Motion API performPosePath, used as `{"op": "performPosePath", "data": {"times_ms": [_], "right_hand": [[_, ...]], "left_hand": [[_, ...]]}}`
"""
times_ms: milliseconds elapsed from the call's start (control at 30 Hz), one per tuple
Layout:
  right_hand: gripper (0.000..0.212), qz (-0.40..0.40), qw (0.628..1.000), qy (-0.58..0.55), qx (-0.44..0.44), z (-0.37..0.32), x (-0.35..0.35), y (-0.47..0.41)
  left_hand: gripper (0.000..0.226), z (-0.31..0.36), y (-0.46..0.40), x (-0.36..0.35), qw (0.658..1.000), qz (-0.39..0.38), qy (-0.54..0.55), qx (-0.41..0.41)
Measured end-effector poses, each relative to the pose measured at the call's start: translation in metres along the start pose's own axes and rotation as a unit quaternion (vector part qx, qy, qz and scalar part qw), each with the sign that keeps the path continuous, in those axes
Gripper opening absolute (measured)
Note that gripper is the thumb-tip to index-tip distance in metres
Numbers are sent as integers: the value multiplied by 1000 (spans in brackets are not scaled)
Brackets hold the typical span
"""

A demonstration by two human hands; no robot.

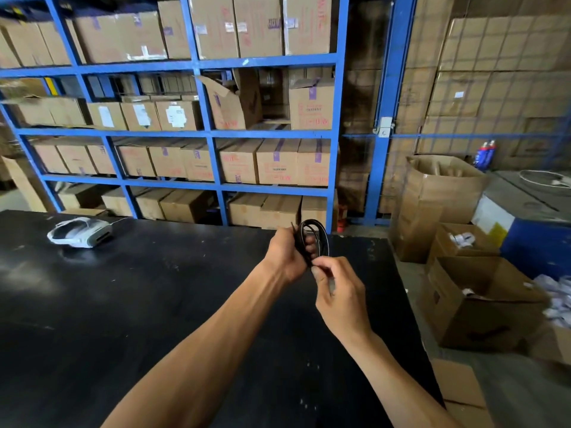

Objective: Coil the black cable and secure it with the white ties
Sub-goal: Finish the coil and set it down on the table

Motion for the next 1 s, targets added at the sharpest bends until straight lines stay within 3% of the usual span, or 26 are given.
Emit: {"op": "performPosePath", "data": {"times_ms": [200,267,433,533,633,733,900,1000], "right_hand": [[17,-24,999,22,-5,0,-2,6],[15,-46,999,14,24,-5,-2,5],[25,-10,1000,-3,6,10,30,-17],[35,-89,996,-25,1,18,25,-34],[33,-154,980,-121,-31,24,8,-31],[29,-145,961,-222,-72,32,-1,-23],[29,-178,953,-220,-110,45,-14,-14],[46,-220,946,-202,-124,47,-22,-10]], "left_hand": [[41,-7,1,3,997,60,-35,-22],[37,0,3,12,986,102,-121,-58],[58,21,15,20,888,128,-413,-155],[68,17,25,17,837,125,-506,-169],[67,8,30,10,836,84,-513,-175],[67,2,33,9,839,57,-514,-169],[75,-6,29,19,841,40,-525,-122],[80,-9,25,23,832,33,-543,-107]]}}
Point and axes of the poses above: each hand's wrist, its own y-axis away from the middle knuckle, its own x-axis out of the back of the hand, z = x × y, the point moved 9 cm from there along -y, towards the middle knuckle, and after that the axes turned 7 degrees about -z, right-handed, at the moved point
